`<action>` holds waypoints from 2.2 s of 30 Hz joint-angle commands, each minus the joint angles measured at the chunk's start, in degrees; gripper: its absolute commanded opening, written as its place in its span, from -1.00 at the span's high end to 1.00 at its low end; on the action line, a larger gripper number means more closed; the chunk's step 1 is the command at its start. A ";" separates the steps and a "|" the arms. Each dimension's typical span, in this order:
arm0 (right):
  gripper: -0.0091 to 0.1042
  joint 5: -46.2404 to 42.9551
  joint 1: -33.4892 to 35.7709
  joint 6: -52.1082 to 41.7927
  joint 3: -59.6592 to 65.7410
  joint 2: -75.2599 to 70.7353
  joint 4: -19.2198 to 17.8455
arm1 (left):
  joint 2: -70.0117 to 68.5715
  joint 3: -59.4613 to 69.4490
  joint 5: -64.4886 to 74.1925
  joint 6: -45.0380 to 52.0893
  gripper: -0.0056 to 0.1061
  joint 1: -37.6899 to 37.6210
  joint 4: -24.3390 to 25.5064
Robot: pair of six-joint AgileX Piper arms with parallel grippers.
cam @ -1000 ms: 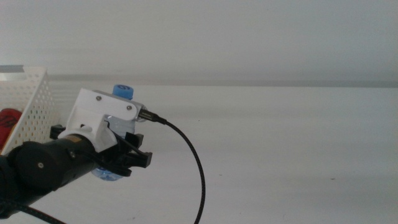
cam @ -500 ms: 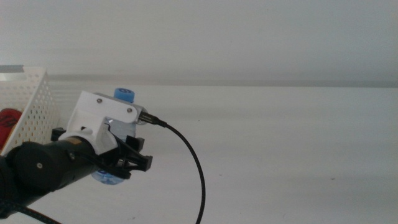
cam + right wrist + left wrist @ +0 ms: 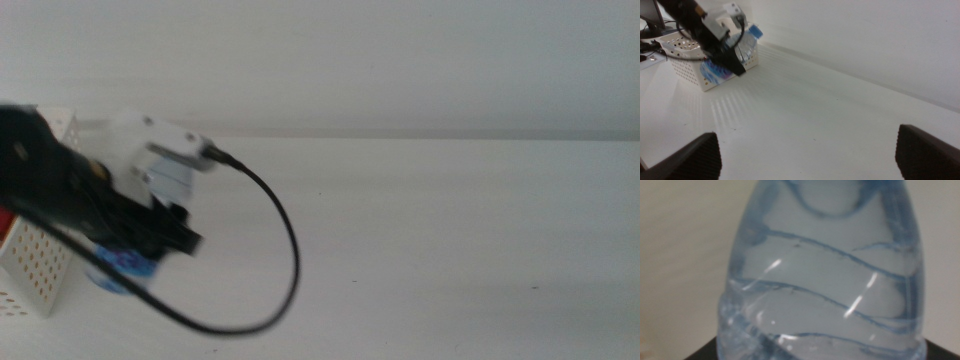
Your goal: Use arms to grab the bottles and put them into the dustbin to the left of the table.
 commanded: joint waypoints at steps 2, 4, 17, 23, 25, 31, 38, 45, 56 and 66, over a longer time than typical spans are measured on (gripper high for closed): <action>-0.80 -0.66 0.16 -0.08 0.28 -0.20 -0.15 | 0.74 -8.06 9.95 8.63 0.93 7.35 -1.13; -0.80 -0.66 0.16 -0.08 0.28 -0.20 -0.15 | 3.19 -15.63 15.36 12.47 0.93 15.10 -2.74; -0.80 -0.66 0.16 -0.08 0.28 -0.20 -0.15 | 18.97 -39.25 23.42 16.61 0.93 38.28 -1.88; -0.80 -0.66 0.16 -0.08 0.28 -0.20 -0.15 | 25.89 -39.25 21.19 12.86 0.93 39.12 -0.73; -0.80 -0.66 0.16 -0.08 0.28 -0.20 -0.15 | 27.65 -39.25 21.09 13.43 0.93 39.12 -0.73; -0.80 -0.66 0.16 -0.08 0.28 -0.20 -0.15 | 29.20 -39.25 23.42 16.16 0.61 39.12 1.20; -0.80 -0.66 0.16 -0.08 0.28 -0.20 -0.15 | 28.88 -39.49 24.91 17.82 -0.69 39.00 1.51; -0.80 -0.66 0.16 -0.08 0.28 -0.20 -0.15 | 19.75 -40.70 28.25 17.56 -0.78 36.57 1.82; -0.80 -0.66 0.16 -0.08 0.28 -0.20 -0.15 | -2.92 -30.61 25.09 2.07 -0.78 19.52 1.81; -0.80 -0.66 0.16 -0.08 0.28 -0.20 0.32 | -25.31 -4.26 0.50 -0.39 -0.78 -2.45 0.20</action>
